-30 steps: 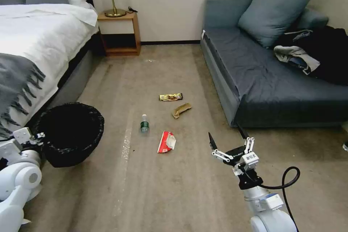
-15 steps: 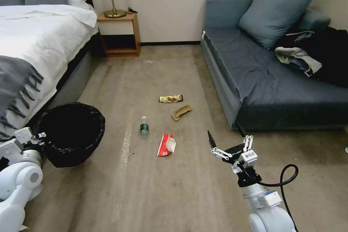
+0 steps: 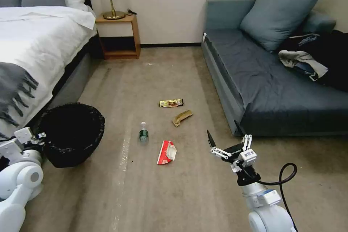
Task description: Pick up the trash bin, then pick up the garbage on the floor and place it into the trash bin.
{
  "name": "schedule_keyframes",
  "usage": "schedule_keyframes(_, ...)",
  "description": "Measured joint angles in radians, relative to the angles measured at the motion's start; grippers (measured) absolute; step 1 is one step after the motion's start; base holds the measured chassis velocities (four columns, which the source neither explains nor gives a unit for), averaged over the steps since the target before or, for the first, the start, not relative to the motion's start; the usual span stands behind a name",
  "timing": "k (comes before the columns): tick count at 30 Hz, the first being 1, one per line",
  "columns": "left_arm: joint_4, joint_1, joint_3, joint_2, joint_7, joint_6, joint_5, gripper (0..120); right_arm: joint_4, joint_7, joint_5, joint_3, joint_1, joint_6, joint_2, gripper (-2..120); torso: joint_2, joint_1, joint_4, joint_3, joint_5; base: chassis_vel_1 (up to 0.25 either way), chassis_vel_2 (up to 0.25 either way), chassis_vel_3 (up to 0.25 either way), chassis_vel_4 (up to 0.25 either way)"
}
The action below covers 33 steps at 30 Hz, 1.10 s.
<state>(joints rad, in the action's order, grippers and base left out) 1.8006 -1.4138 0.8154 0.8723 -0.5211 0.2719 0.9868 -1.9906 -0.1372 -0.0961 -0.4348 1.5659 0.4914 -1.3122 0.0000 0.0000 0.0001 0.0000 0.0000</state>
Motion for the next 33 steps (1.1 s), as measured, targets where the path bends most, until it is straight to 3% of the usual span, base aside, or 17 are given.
schedule_keyframes(33, 0.006, 0.001, 0.001, -0.006, -0.007, 0.002, 0.015, 7, 0.016, -0.011, 0.005, 0.022, -0.021, 0.005, -0.007, 100, 0.000, 0.000, -0.0001, 0.000, 0.0000, -0.085, 0.089, 0.085, -0.090)
